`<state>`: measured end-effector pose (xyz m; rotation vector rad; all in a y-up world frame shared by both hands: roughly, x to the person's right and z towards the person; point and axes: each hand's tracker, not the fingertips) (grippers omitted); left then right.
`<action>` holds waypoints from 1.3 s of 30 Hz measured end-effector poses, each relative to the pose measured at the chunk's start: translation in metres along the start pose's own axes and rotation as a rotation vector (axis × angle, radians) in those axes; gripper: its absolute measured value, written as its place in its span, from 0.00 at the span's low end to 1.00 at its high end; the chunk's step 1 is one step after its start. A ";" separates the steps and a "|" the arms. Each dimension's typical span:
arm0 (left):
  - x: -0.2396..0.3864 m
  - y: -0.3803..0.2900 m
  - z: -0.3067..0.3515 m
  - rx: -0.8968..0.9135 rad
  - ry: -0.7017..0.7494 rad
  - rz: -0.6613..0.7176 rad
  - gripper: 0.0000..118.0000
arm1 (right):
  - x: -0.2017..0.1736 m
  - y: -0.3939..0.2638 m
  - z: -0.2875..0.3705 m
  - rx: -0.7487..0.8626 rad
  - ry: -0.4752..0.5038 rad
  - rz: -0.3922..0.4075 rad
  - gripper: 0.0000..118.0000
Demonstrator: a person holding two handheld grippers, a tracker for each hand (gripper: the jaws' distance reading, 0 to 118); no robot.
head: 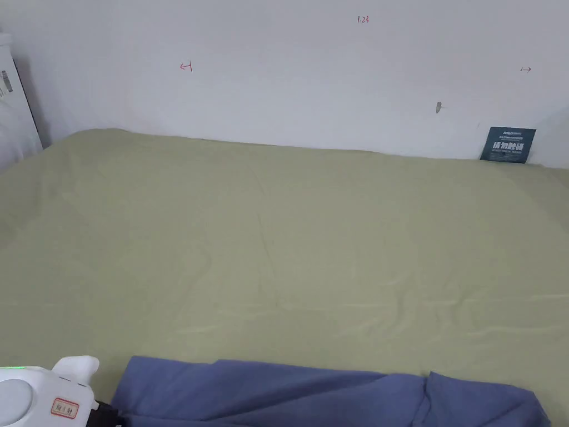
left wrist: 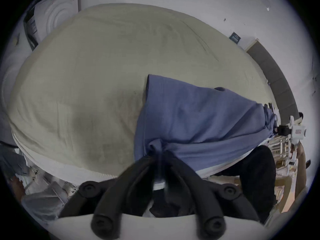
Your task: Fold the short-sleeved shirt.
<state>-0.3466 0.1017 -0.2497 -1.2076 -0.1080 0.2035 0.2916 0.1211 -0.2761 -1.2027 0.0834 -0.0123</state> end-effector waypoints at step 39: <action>-0.043 0.025 -0.014 0.033 -0.530 0.299 0.95 | -0.074 0.041 0.046 0.063 0.017 0.066 0.00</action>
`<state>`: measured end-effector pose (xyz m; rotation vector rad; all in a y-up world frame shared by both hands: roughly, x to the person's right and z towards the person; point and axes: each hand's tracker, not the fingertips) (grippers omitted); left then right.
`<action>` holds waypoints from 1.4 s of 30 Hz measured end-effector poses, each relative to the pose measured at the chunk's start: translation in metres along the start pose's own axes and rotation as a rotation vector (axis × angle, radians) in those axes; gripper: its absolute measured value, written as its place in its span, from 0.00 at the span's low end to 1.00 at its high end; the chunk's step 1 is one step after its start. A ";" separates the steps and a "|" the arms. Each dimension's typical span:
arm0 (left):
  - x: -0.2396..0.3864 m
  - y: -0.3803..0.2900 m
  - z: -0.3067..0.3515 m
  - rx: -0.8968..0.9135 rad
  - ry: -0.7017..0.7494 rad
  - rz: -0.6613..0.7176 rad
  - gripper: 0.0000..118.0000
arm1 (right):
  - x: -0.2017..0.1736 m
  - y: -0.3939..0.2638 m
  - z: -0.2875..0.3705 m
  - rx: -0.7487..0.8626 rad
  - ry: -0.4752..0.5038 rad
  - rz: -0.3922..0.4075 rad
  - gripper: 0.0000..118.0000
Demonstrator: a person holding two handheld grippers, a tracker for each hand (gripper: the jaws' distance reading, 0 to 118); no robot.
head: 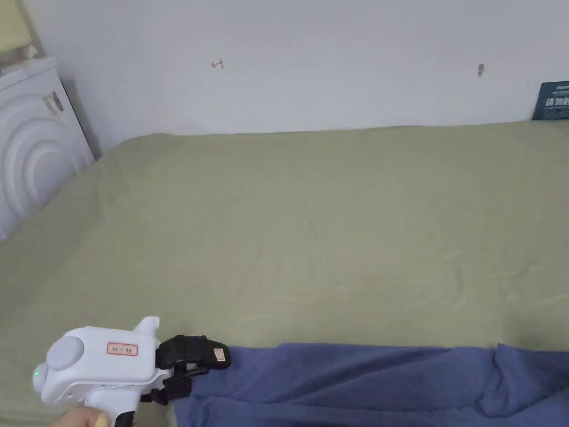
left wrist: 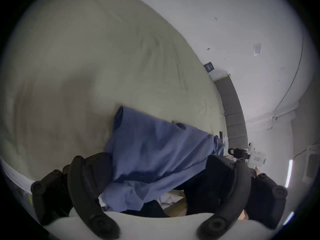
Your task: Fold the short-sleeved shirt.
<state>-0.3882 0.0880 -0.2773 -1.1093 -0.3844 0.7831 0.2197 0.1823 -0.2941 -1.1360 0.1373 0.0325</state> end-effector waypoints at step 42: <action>0.235 -0.053 -0.217 -0.213 -0.155 -0.286 0.81 | 0.053 -0.026 -0.007 0.001 0.055 -0.133 0.00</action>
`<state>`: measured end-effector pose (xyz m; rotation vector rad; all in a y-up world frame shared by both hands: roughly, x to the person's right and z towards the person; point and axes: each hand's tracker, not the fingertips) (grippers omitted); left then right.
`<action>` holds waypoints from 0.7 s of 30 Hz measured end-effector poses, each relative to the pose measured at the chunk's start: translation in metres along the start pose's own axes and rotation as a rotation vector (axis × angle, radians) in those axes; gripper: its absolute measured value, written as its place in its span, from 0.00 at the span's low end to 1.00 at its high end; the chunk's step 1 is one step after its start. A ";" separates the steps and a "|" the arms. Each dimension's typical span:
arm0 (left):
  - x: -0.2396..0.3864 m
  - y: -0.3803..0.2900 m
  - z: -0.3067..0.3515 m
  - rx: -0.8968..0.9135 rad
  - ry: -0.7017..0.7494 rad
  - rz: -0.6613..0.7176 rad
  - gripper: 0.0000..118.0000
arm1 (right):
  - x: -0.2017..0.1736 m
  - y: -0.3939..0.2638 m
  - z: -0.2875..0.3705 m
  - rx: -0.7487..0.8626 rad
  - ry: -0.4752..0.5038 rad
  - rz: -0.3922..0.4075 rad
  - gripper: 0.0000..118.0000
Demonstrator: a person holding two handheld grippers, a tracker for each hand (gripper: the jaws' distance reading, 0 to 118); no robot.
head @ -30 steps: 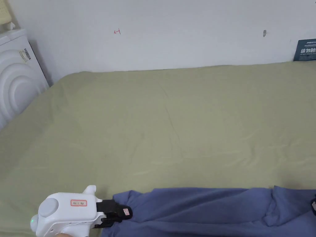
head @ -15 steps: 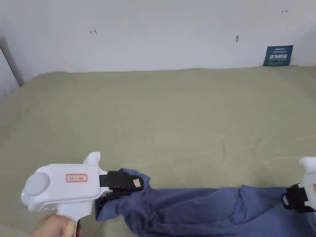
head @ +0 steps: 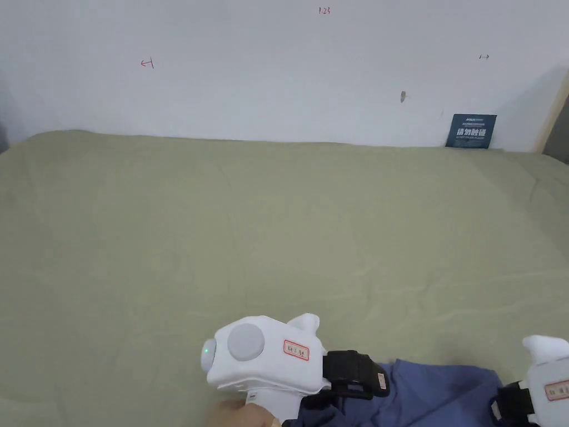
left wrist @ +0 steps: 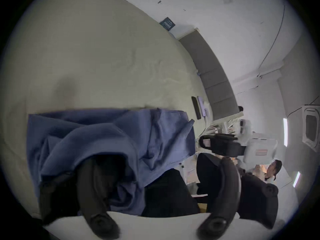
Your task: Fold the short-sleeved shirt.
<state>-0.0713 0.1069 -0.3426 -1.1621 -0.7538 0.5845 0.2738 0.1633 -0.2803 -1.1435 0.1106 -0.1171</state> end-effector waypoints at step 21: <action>-0.112 -0.026 0.101 0.163 0.002 0.158 0.00 | -0.010 -0.001 0.003 -0.015 0.007 0.046 0.00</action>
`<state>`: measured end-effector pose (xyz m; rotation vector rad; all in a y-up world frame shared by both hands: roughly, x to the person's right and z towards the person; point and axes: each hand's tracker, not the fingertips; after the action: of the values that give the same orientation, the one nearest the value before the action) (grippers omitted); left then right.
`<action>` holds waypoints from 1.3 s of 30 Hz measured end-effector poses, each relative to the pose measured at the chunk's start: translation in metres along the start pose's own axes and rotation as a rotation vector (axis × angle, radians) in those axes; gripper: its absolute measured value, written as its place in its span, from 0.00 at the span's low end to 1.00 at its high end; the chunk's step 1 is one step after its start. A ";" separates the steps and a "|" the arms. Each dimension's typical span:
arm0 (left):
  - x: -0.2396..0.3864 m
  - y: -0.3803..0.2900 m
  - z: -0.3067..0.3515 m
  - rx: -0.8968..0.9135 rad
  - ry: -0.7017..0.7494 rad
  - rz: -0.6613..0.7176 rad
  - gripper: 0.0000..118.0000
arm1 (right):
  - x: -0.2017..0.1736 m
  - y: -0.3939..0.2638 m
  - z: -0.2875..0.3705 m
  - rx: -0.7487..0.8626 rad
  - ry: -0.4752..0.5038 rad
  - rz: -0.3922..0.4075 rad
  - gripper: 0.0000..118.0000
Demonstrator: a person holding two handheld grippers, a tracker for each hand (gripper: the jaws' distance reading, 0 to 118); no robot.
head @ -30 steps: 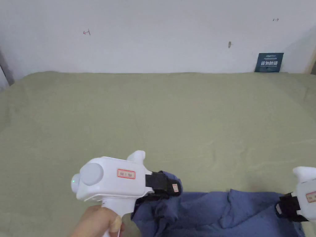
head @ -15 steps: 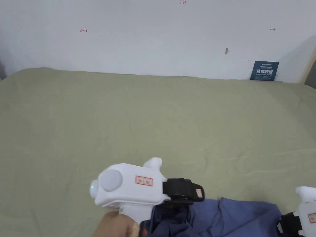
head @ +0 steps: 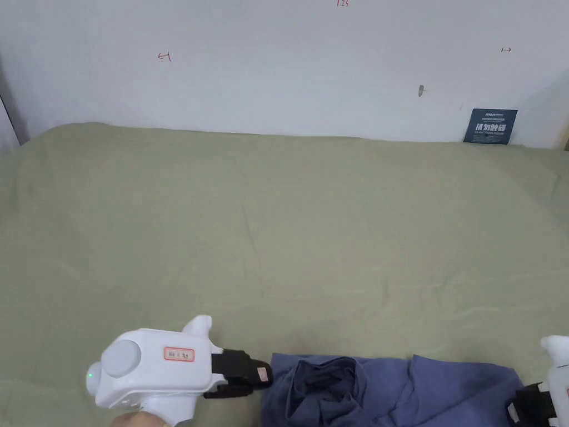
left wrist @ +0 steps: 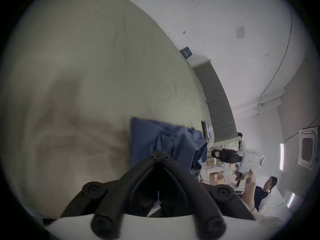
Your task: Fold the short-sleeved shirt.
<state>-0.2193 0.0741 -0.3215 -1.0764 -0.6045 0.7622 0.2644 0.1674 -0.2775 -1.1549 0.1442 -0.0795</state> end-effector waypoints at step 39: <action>0.016 0.010 0.005 0.024 0.086 0.040 0.70 | -0.003 -0.001 0.007 0.004 0.017 0.016 0.00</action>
<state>-0.2157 0.0918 -0.3275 -1.0961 -0.5011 0.7521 0.2626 0.1737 -0.2739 -1.1491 0.1679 -0.0754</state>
